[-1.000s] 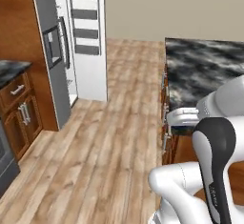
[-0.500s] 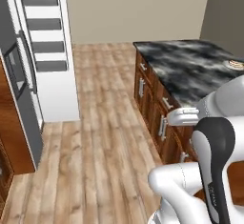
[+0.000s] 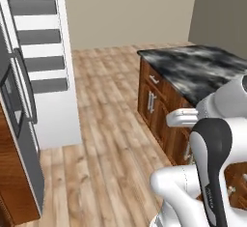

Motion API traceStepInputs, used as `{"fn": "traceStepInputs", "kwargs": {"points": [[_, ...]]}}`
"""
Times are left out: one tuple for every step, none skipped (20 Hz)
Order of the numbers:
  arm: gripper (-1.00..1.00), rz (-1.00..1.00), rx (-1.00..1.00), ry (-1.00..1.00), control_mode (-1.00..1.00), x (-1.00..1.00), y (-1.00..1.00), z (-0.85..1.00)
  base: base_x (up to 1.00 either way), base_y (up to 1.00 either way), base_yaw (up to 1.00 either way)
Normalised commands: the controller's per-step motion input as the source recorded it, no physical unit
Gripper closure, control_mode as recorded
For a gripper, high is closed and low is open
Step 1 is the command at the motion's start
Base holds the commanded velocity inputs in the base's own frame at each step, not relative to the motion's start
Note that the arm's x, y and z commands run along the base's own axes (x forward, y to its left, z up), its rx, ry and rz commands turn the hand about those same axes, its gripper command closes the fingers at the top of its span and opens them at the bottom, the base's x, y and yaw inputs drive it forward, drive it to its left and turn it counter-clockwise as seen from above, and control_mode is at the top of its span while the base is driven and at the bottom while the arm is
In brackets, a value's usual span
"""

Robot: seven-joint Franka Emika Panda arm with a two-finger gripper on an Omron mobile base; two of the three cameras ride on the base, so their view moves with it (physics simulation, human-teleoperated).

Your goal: Pick up the banana and apple from the fridge and place one fruit on each plate on the dining counter.

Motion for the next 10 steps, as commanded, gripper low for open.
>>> {"fn": "traceStepInputs", "kwargs": {"points": [[-1.00, 0.00, 0.00, 0.00, 1.00, 0.00, 0.00, 0.00, 1.00, 0.00, 0.00], [-1.00, 0.00, 0.00, 0.00, 1.00, 0.00, 0.00, 0.00, 1.00, 0.00, 0.00], [-1.00, 0.00, 0.00, 0.00, 1.00, 0.00, 0.00, 0.00, 1.00, 0.00, 0.00], [-1.00, 0.00, 0.00, 0.00, 1.00, 0.00, 0.00, 0.00, 1.00, 0.00, 0.00], [-1.00, 0.00, 0.00, 0.00, 1.00, 0.00, 0.00, 0.00, 1.00, 0.19, 0.00], [-1.00, 0.00, 0.00, 0.00, 1.00, 0.00, 0.00, 0.00, 1.00, 0.21, 0.00], [-1.00, 0.00, 0.00, 0.00, 1.00, 0.00, 0.00, 0.00, 1.00, 0.20, 0.00], [-1.00, 0.00, 0.00, 0.00, 1.00, 0.00, 0.00, 0.00, 1.00, 0.21, 0.00], [-1.00, 0.00, 0.00, 0.00, 1.00, 0.00, 0.00, 0.00, 1.00, 0.19, 0.00], [-1.00, 0.00, 0.00, 0.00, 1.00, 0.00, 0.00, 0.00, 1.00, 0.20, 0.00]]}}
